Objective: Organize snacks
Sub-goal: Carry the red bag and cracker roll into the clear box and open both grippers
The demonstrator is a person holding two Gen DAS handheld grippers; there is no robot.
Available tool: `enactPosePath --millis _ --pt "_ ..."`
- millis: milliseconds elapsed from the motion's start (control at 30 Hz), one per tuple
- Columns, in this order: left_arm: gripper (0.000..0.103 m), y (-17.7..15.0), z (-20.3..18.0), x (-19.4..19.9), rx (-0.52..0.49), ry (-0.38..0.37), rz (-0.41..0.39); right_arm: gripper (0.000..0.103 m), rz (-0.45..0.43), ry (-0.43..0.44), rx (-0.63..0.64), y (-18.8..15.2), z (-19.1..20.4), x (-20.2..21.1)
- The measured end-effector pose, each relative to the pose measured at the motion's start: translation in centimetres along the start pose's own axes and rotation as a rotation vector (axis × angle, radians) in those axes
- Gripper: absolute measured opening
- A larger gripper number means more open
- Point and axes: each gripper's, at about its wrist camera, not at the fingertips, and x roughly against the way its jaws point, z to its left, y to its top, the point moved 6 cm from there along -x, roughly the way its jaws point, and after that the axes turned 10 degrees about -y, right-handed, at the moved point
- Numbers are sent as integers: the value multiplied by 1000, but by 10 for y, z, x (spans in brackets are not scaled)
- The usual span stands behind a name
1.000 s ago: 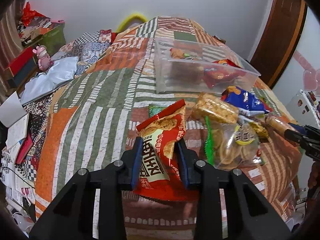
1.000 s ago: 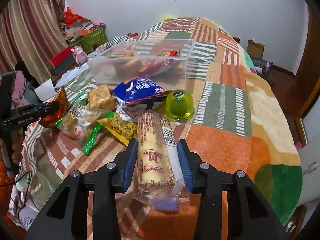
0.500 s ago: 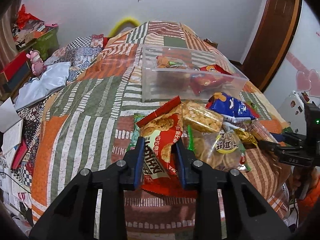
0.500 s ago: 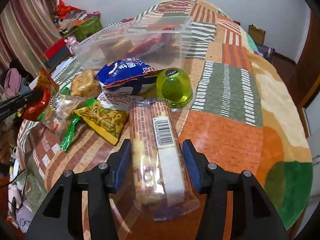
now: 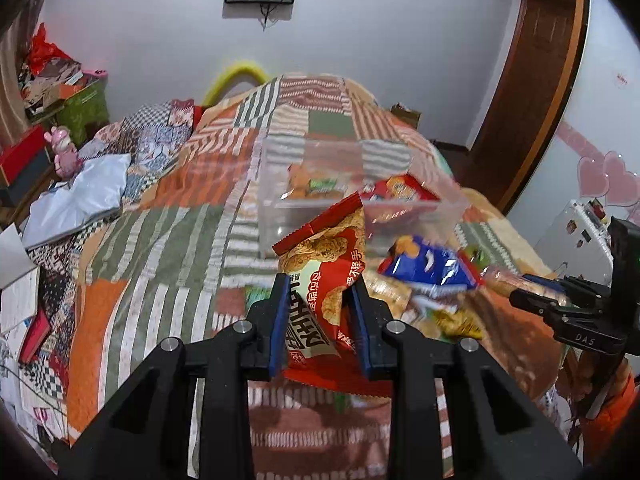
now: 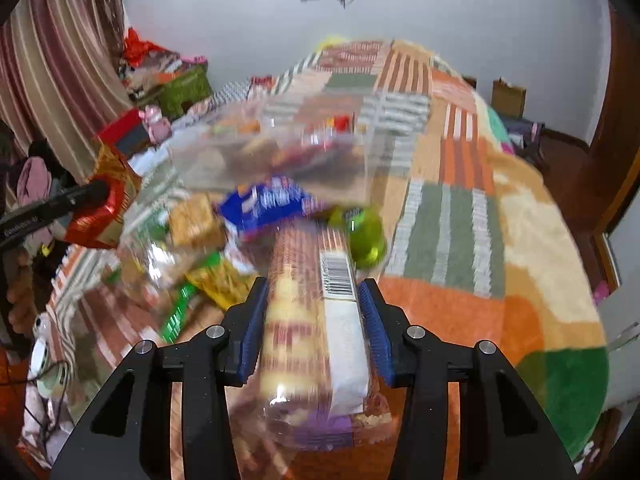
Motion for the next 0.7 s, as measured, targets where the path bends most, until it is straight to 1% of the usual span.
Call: enactPosePath --millis 67,200,333,367,467,567,700 --pt "29 8 -3 -1 -2 -9 -13 38 -33 0 -8 12 1 6" --pt "29 28 -11 -5 -8 -34 -39 32 -71 7 -9 31 3 7" --pt "29 48 -18 -8 -21 -47 -71 30 -75 11 -12 40 4 -3" --pt "29 52 -20 -9 -22 -52 -76 28 -77 13 -15 42 4 -5" --pt "29 64 -24 -15 -28 -64 -85 27 -82 20 -18 47 5 -4" --pt "29 70 -27 -21 -35 -69 -84 24 -109 21 -15 58 5 2" --pt "29 80 -27 -31 -39 -68 -80 23 -163 24 -19 82 5 10"
